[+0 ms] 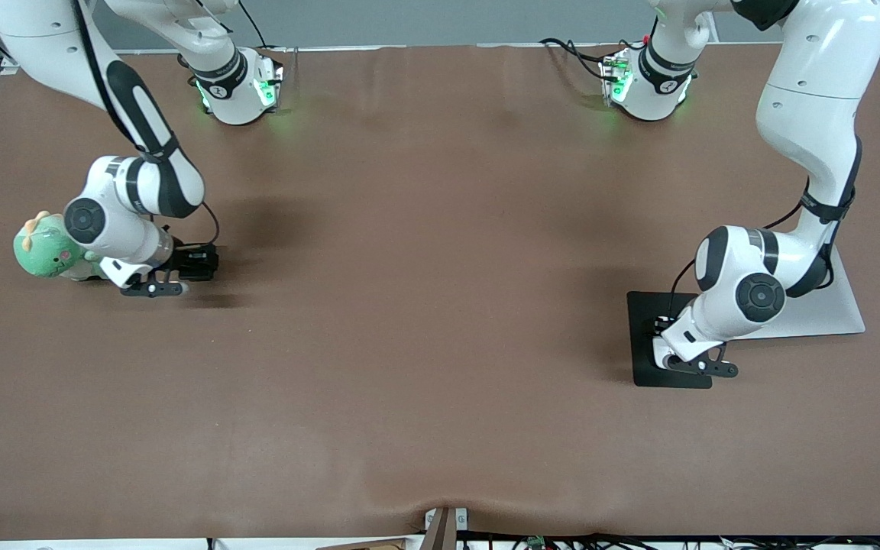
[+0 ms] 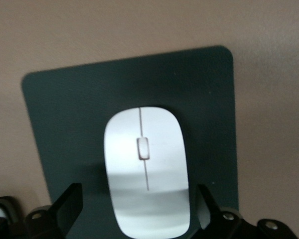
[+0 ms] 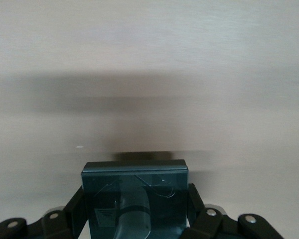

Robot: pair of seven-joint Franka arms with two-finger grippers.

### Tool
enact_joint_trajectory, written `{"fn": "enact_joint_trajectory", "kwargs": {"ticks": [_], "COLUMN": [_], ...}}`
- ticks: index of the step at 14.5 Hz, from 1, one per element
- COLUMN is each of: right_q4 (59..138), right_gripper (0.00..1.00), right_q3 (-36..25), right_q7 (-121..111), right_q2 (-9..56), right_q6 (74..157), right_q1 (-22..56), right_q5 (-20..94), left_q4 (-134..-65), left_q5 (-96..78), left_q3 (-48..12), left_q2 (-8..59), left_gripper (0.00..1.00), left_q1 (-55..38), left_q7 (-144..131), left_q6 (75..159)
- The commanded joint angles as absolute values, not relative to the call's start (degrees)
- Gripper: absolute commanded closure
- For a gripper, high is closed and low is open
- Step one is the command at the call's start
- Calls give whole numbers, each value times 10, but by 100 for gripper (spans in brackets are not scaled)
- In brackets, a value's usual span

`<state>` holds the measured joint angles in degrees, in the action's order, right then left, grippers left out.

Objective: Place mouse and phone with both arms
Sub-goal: 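Open the left gripper on the pad while the right gripper releases the phone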

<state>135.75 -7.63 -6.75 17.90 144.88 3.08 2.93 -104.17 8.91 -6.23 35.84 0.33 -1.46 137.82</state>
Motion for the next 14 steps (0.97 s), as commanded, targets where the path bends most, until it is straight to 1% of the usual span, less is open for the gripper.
{"fn": "enact_joint_trajectory", "kwargs": {"ticks": [1, 3, 5, 7, 10, 11, 12, 13, 14], "right_q4": [1376, 1376, 1374, 1373, 1369, 1362, 1359, 1357, 1349], "right_gripper": [100, 100, 100, 100, 100, 77, 44, 6, 0], "right_q3": [-69, -70, -71, -71, -72, -71, -70, -69, -69], "right_q7": [-66, -64, -64, -65, -71, -71, -72, -72, -69], "right_q2": [159, 166, 179, 187, 188, 189, 192, 192, 192], "right_q6": [1455, 1454, 1455, 1457, 1455, 1449, 1447, 1444, 1437], "right_q1": [9, 11, 4, -2, -14, -24, -25, -24, -21], "right_q5": [20, 19, 18, 18, -21, -24, -24, -24, -24], "left_q4": [-1044, -1045, -1046, -1045, -1044, -1044, -1041, -1032, -1018], "left_q5": [101, 100, 99, 95, 72, 56, 45, 42, 41], "left_q3": [-68, -69, -69, -69, -71, -71, -71, -71, -72], "left_q2": [309, 276, 240, 205, 149, 130, 110, 97, 91], "left_gripper": [0, 0, 0, 0, 0, 0, 0, 0, 0], "left_q1": [10, 10, 11, 11, 16, 16, 16, 15, 15], "left_q7": [-7, -8, -8, -6, -6, -6, -6, -6, -6], "left_q6": [1336, 1304, 1246, 1215, 1156, 1131, 1102, 1069, 1036]}}
